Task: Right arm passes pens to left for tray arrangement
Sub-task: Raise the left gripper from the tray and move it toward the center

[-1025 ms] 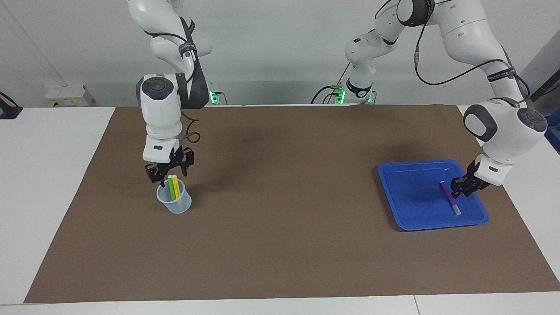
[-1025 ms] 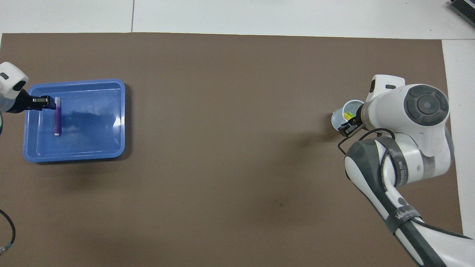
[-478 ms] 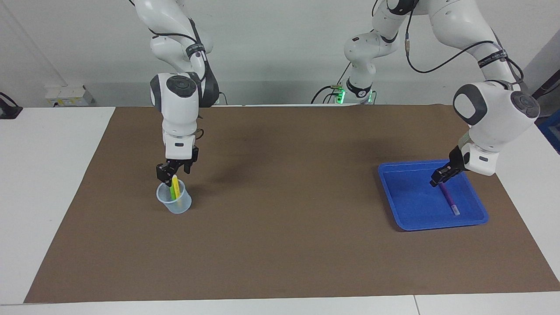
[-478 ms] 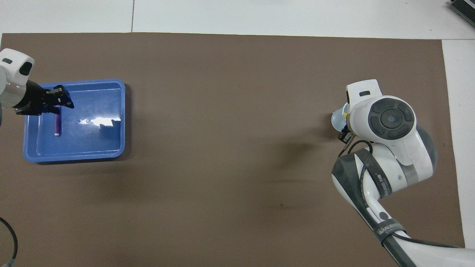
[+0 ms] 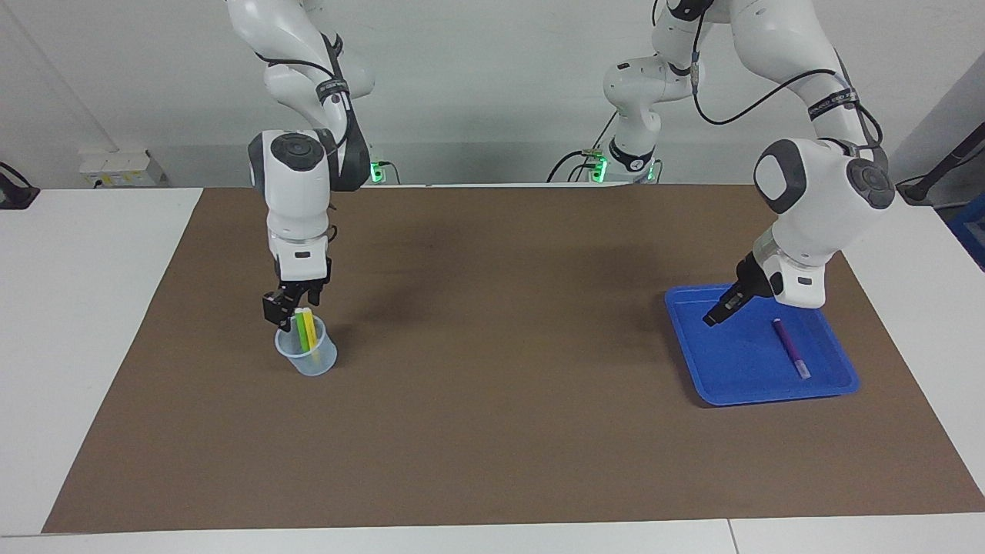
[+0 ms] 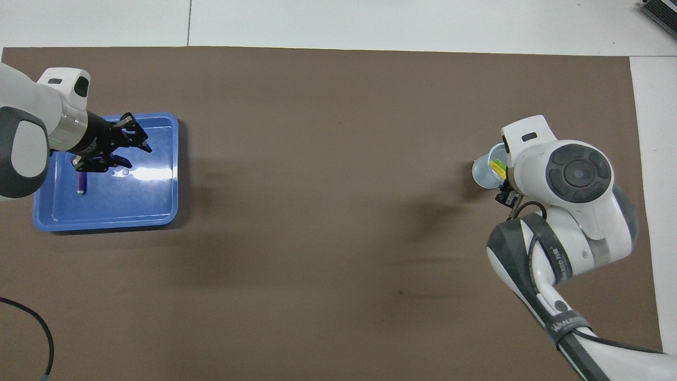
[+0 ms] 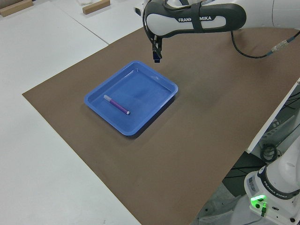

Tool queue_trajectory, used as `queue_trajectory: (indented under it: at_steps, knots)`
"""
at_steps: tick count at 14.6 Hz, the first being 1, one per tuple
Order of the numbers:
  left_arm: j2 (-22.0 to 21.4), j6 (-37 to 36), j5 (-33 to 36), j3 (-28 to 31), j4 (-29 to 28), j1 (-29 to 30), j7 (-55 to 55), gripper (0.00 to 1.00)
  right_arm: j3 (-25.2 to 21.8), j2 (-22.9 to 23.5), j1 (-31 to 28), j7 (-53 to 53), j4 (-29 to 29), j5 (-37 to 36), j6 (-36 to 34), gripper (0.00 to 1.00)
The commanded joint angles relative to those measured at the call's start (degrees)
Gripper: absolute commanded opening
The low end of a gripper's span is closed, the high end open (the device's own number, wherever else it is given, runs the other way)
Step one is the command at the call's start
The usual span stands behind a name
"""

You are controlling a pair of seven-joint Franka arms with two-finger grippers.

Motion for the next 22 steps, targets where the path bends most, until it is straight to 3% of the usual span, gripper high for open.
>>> queue_trajectory:
  at_steps: [1,9,14,16,22]
  knots:
    - [-2.79,-2.39,-3.02,0.82,-1.36,-2.21,-8.8,0.52,0.35,-1.47,-1.59,-7.36,-0.9,6.46,0.54,0.82]
    - [-4.81,-0.64,-9.43,0.82,-4.43,-12.23,-35.27,0.53,0.35,-1.47,-0.63,-9.57,-0.99,6.92,0.8,0.8]
    - [-4.81,5.15,-10.4,0.9,-5.05,-19.17,-48.27,0.59,0.44,-0.77,0.25,-9.4,-1.43,6.92,2.12,0.64]
    - [-4.55,8.13,-10.4,0.9,-5.05,-22.16,-51.71,0.63,0.44,-0.76,0.51,-9.22,-1.43,6.92,2.12,0.56]
    - [-4.55,12.8,-10.4,0.9,-6.63,-22.7,-52.69,0.63,0.35,-0.76,0.25,-9.31,-1.52,6.92,2.12,0.53]
